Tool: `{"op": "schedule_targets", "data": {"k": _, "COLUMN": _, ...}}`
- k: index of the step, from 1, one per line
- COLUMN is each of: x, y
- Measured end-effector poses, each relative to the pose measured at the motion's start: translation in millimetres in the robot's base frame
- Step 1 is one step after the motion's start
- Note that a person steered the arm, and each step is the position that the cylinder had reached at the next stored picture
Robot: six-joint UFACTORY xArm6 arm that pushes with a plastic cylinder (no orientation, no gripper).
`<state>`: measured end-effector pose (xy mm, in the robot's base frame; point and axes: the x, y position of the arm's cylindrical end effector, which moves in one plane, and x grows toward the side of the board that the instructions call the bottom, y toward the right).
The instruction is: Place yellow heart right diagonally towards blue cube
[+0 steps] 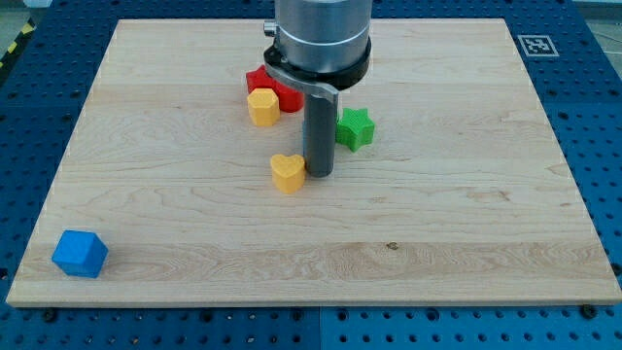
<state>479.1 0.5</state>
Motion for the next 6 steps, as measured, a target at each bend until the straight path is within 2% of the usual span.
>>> {"op": "schedule_targets", "data": {"k": 1, "x": 30.7, "y": -13.9}}
{"op": "schedule_targets", "data": {"k": 2, "x": 31.4, "y": -16.7}}
{"op": "schedule_targets", "data": {"k": 4, "x": -19.2, "y": 4.0}}
{"op": "schedule_targets", "data": {"k": 6, "x": 23.4, "y": -26.0}}
